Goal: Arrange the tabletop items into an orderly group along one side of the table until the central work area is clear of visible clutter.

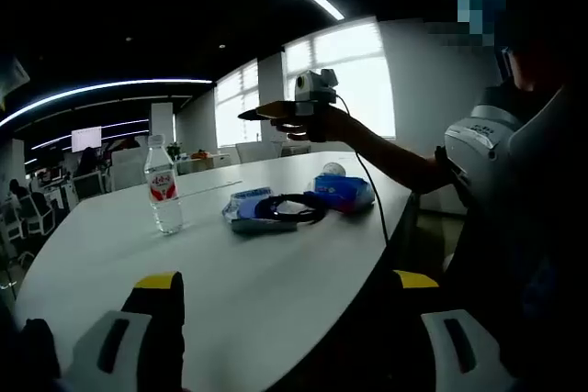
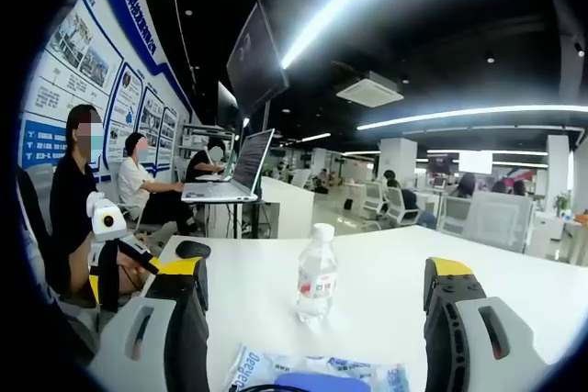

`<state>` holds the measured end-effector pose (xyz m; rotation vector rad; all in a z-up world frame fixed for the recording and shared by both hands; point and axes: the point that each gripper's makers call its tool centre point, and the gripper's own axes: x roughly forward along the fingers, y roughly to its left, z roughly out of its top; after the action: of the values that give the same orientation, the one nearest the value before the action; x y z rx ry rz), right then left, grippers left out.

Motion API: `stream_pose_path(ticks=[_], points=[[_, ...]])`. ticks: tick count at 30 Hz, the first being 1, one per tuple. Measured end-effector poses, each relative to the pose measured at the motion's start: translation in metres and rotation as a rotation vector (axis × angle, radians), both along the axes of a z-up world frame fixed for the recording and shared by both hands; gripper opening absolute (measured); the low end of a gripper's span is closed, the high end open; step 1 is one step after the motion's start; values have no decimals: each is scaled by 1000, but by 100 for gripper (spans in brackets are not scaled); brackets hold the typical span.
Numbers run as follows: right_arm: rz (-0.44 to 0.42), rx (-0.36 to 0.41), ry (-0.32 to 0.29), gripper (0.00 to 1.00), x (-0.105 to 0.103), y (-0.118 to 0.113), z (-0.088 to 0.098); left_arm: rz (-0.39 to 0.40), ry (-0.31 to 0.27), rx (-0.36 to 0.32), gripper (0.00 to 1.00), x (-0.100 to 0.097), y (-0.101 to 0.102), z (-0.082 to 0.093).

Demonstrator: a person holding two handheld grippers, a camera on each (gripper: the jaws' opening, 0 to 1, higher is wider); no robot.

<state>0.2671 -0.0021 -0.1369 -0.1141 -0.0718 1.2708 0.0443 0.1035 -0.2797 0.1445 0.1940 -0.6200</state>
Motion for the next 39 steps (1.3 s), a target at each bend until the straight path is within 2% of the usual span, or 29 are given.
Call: stream_pose_path(ticks=[8,13,16,20,27,33,39], points=[[-41,24,-17,94,-2,-30,8,-9,-4,-3,95,5,-3,1],[-72,19,-26,94,-2,-46,4,-35,-16,8,100,5,-9,3],[-100,-5,-30,93,0,-55,-3,-44,-15,10,100,5,-11,4],[-113,0,-15,92,-1,-67,-6,-37,-10,7,100,7,-10,3],[-145,25,-18,92,-2,-87,0,-39,-7,2,100,8,-12,3],[-170,17,-35,92,0,-102,4,-37,-7,2,100,9,-12,3],[-191,-6,-35,92,-2,-117,-2,-47,-14,5,100,9,-15,2]])
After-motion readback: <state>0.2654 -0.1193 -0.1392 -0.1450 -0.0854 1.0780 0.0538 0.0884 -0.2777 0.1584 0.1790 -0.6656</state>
